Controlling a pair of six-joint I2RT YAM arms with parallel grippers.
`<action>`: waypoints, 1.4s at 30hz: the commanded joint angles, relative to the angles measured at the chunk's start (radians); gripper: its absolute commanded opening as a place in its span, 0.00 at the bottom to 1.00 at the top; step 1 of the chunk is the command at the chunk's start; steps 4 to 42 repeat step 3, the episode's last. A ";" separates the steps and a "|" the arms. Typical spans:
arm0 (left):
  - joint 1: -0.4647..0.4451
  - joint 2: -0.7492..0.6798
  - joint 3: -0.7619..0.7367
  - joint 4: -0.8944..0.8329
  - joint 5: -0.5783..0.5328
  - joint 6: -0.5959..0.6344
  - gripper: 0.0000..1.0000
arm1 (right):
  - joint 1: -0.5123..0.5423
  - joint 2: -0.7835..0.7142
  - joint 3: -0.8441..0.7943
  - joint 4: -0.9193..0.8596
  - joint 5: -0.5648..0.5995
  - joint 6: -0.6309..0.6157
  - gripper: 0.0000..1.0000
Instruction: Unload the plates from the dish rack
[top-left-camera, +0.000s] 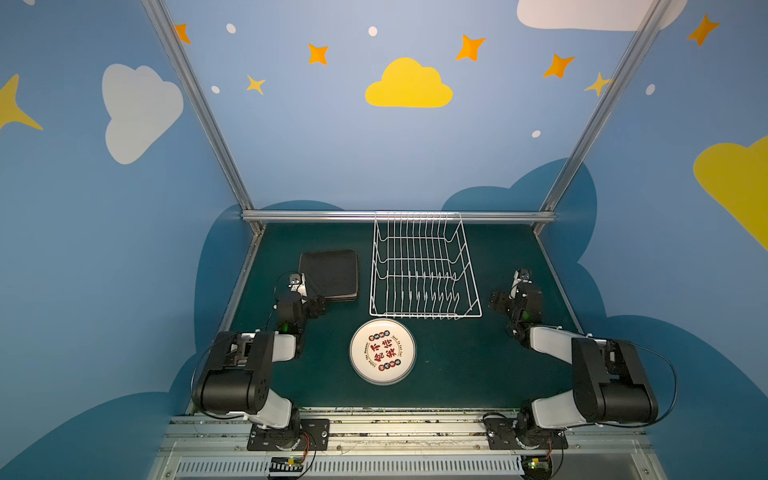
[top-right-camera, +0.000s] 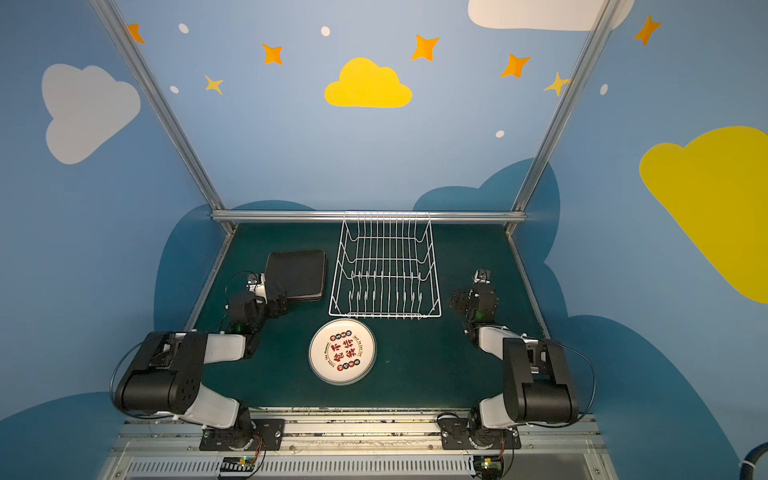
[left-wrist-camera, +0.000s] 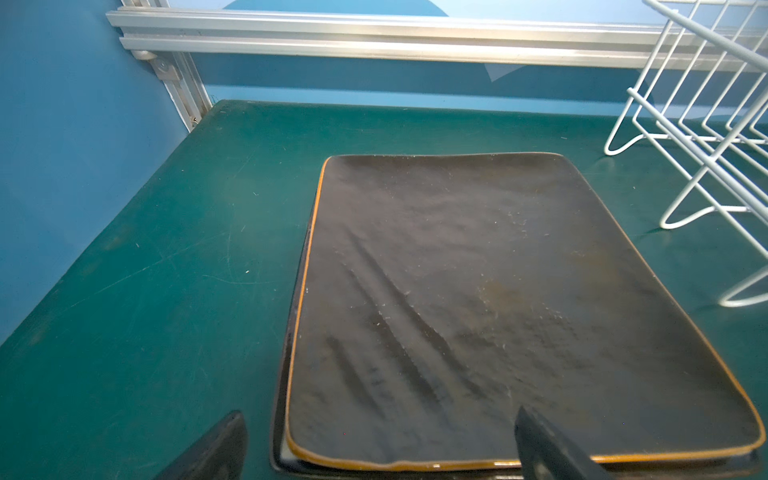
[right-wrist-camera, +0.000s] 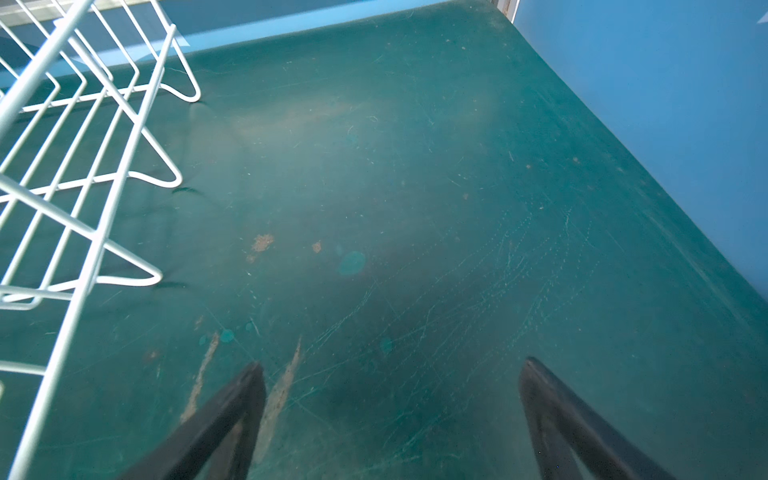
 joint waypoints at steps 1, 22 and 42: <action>-0.002 0.004 0.028 -0.012 -0.005 0.010 0.99 | 0.003 -0.020 0.005 -0.015 0.010 0.004 0.95; -0.002 0.000 0.020 -0.006 -0.005 0.010 1.00 | 0.002 -0.021 0.005 -0.014 0.010 0.004 0.95; -0.002 0.000 0.020 -0.006 -0.005 0.010 1.00 | 0.002 -0.021 0.005 -0.014 0.010 0.004 0.95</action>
